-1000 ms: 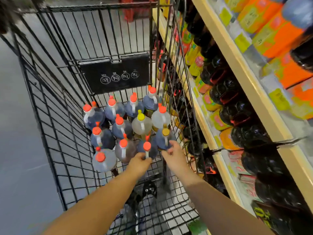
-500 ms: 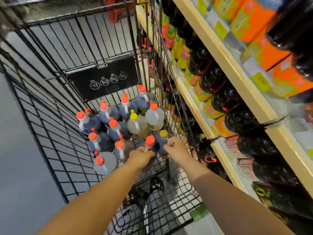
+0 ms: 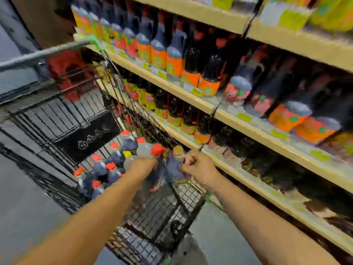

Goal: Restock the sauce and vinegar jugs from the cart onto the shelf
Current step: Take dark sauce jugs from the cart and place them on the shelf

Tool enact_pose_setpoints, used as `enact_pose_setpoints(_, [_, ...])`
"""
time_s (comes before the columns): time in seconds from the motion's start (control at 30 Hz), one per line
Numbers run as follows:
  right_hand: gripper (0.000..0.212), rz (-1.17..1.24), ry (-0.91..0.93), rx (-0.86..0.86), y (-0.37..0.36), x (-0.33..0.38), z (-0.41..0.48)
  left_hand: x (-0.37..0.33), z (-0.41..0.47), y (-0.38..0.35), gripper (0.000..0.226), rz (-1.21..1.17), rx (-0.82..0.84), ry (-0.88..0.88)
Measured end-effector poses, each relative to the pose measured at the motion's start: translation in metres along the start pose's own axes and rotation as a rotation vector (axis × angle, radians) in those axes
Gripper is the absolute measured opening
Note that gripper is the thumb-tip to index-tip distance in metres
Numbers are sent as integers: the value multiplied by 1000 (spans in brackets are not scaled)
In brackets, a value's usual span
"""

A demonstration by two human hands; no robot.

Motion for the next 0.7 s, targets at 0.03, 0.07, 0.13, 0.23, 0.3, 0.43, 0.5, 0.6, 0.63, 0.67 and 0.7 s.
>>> enact_pose_setpoints(0.03, [43,-7,6,-49,14,7,-15,-8,-13,5,32,-41,-3,-44])
enact_pose_setpoints(0.07, [41,-2,14,-90,27,13,-31,-18,-25,8,26,-83,6,-94])
enact_pose_setpoints(0.13, [35,-33,46,-148,54,24,-65,-39,-50,11,9,-25,26,-210])
enact_pose_setpoints(0.23, [37,-124,53,-248,90,29,-115,-74,-84,2,27,103,60,-416])
enact_pose_setpoints(0.3, [40,-180,9,-346,115,24,-148,-94,-108,-12,26,58,100,-481])
enact_pose_setpoints(0.43, [41,-210,-24,-530,163,12,-209,-116,-158,-53,35,-34,190,-588])
enact_pose_setpoints(0.5, [42,-221,-64,-617,187,4,-235,-124,-179,-75,28,-49,264,-599])
enact_pose_setpoints(0.6, [45,-238,-146,-733,222,-12,-269,-135,-205,-109,33,-31,369,-635])
enact_pose_setpoints(0.63, [45,-239,-165,-765,233,-17,-279,-138,-214,-119,34,-39,398,-630])
enact_pose_setpoints(0.67, [45,-237,-180,-793,243,-22,-289,-141,-224,-130,34,-55,439,-626])
enact_pose_setpoints(0.7, [45,-230,-188,-818,253,-28,-299,-144,-233,-141,34,-58,477,-636])
Point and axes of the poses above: each hand's wrist, its own z-axis towards the middle knuckle, its own y-axis out of the back of the hand, x = y × z, the point moved 6 cm from there along z, towards the middle knuckle, and after that the axes turned 7 degrees about -x, right-handed, at the moved point
